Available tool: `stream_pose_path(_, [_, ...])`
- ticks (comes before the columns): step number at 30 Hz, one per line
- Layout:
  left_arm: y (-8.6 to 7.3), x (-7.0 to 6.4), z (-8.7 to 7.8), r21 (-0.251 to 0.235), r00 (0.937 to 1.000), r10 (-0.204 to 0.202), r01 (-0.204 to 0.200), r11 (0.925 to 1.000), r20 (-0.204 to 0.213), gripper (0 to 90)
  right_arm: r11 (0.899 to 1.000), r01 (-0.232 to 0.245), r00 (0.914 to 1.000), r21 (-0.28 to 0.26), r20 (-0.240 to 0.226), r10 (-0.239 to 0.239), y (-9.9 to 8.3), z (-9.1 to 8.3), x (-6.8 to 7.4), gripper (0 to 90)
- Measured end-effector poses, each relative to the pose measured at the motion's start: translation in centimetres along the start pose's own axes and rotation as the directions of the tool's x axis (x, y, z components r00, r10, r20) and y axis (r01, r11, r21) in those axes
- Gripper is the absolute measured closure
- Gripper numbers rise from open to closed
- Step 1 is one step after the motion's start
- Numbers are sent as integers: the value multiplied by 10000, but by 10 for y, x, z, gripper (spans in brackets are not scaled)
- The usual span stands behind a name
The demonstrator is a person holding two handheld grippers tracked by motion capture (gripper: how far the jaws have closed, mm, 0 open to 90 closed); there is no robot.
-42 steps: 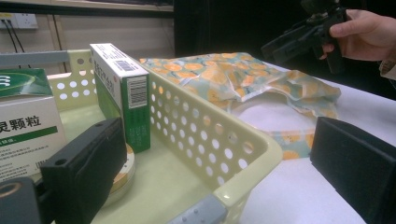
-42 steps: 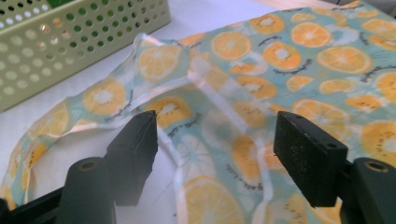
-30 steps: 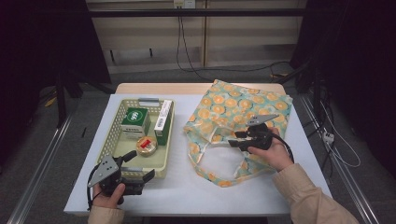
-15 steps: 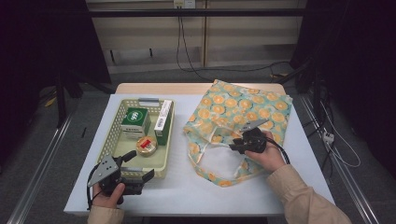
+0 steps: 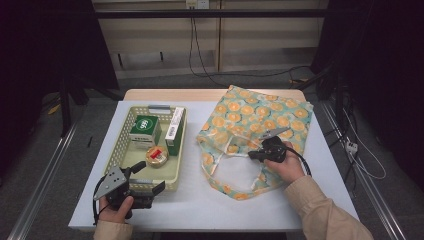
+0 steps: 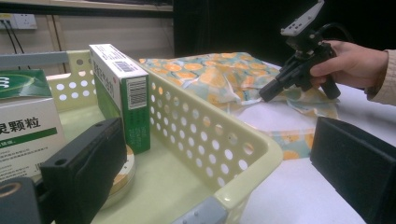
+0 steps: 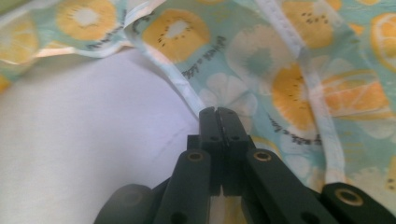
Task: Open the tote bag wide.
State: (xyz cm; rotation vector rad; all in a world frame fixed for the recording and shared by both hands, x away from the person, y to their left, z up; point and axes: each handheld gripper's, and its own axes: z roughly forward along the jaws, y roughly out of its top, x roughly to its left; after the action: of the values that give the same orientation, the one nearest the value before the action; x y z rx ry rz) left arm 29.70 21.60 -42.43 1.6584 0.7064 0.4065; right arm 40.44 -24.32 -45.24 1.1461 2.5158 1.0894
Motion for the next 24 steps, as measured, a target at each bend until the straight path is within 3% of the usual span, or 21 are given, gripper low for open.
stream_pose_path(3, [-1,0,0,-27,10000,-20,20,10000,4,35,9999,135,9998,-16,-111,-135,1,-2,5,900])
stream_pose_path(7, [0,0,0,-23,10000,3,-3,10000,17,35,9995,98,9972,-313,-740,-121,5,-9,12,900])
stream_pose_path(11, [0,-1,1,-28,10000,25,-25,10000,28,35,9986,128,9941,-509,-1073,-182,10,-14,20,900])
stream_pose_path(14, [0,-1,1,-30,10000,27,-27,10000,29,35,9978,250,9950,-609,-946,-307,13,-17,23,900])
stream_pose_path(18, [1,-1,0,-30,10000,23,-23,10000,31,35,9962,-15,9966,-868,-816,-56,18,-22,15,900])
stream_pose_path(24, [0,0,0,-30,10000,26,-26,10000,9,35,9899,-699,9967,-1237,-497,642,25,-30,-11,900])
